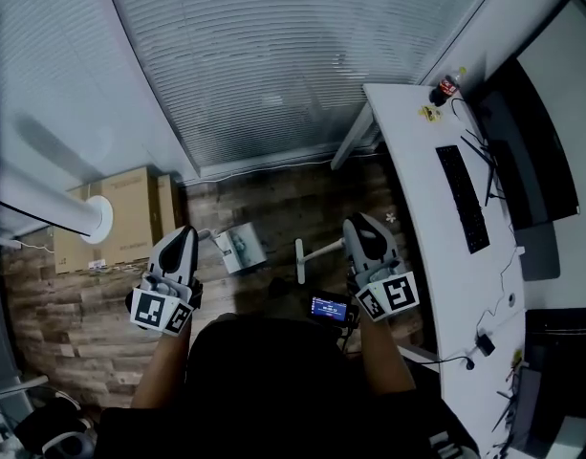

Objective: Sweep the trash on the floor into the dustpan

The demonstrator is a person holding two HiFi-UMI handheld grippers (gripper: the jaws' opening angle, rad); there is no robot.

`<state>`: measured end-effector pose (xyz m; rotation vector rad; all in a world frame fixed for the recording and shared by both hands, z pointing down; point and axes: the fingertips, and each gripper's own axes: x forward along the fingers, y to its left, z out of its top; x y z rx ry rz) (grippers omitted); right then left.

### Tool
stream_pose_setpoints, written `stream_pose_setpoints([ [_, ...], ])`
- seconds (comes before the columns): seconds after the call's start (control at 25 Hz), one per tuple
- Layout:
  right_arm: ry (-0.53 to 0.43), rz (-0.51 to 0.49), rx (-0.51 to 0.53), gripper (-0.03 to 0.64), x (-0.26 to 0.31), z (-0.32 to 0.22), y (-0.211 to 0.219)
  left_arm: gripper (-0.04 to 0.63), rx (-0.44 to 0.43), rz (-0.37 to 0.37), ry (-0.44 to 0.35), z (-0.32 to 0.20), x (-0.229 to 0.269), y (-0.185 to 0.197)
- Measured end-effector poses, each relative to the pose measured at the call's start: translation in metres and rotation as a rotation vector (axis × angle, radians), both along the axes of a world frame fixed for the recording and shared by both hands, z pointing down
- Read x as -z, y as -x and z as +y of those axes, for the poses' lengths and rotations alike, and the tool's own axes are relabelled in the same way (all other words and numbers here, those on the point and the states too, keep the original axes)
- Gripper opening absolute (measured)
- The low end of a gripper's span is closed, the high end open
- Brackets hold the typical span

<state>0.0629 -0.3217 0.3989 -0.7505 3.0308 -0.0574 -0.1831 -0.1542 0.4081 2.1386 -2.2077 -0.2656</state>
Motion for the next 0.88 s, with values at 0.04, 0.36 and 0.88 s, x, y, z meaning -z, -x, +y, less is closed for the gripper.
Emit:
stream_pose_setpoints([
  [0.04, 0.000, 0.004, 0.002, 0.058, 0.000, 0.008, 0.001, -0.005, -0.011, -0.002, -0.002, 0.005, 0.001, -0.001],
  [0.36, -0.013, 0.012, -0.025, 0.057, 0.012, 0.077, -0.002, -0.005, -0.114, 0.030, 0.001, 0.064, -0.001, -0.015],
  [0.88, -0.001, -0.021, -0.022, 0.057, 0.021, 0.176, -0.024, -0.005, -0.230, 0.010, 0.005, 0.131, -0.006, -0.052],
])
